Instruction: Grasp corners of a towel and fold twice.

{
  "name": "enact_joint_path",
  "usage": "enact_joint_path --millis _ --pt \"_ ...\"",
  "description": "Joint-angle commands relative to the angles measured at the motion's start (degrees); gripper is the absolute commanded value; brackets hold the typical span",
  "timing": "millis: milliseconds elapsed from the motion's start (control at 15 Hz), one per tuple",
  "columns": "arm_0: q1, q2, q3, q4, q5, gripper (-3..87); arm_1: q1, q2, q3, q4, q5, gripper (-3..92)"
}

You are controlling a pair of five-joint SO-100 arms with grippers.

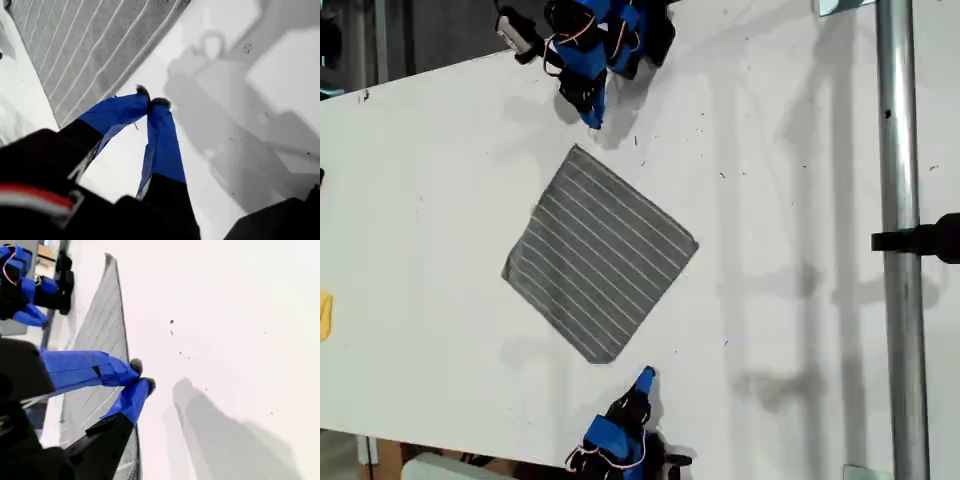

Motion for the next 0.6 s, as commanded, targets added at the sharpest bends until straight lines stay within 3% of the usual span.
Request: enact_joint_path --millis 0,533 --pt "-10.5 0.3 0.3 0.3 -49.9 -2.7 -9.1 0.0 -1.7 0.8 0.5 -0.3" --pt "-9.1 -3.3 -7.7 -3.8 -48.3 -2.9 -10.5 -6.2 -14.9 0.9 -3.3 -0.3"
